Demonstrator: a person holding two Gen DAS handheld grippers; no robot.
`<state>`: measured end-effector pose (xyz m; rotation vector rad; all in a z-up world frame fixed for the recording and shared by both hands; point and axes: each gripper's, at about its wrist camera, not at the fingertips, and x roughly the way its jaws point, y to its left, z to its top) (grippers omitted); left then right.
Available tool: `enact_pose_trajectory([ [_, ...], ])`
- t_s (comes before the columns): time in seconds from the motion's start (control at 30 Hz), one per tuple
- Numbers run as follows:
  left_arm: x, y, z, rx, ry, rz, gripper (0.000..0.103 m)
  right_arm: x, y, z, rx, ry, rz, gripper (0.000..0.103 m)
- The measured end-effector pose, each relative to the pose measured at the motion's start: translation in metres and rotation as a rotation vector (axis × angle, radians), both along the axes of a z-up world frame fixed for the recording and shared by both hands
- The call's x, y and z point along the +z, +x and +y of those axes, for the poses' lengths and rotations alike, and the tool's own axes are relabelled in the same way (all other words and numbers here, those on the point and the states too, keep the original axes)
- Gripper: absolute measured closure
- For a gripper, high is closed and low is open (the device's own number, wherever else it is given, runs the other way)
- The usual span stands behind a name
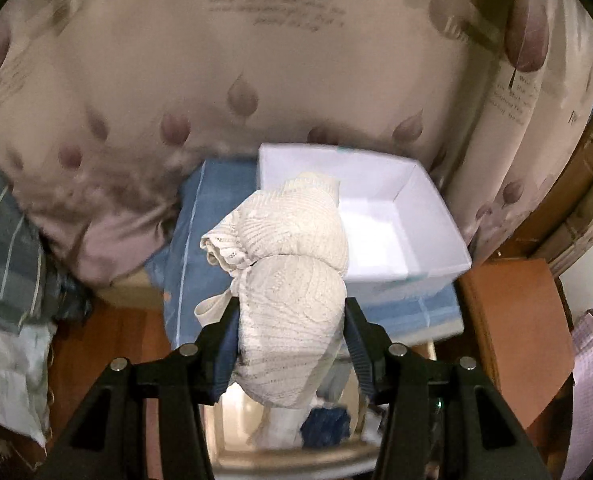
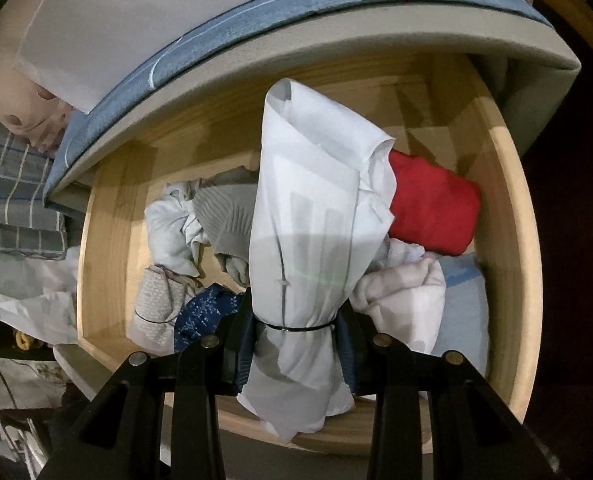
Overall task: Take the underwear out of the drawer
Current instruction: 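Carry the cream underwear into the white box and open the left tool while the right holds the white roll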
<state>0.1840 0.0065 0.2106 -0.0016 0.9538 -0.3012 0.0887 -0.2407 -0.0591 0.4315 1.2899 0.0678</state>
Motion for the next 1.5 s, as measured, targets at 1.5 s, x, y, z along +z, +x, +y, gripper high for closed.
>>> enact_pose_trajectory([
  [1.5, -0.128, 0.118, -0.064, 0.017, 0.219, 0.130, 0.047, 0.001, -0.002, -0.002, -0.012, 0.031, -0.009, 0.069],
])
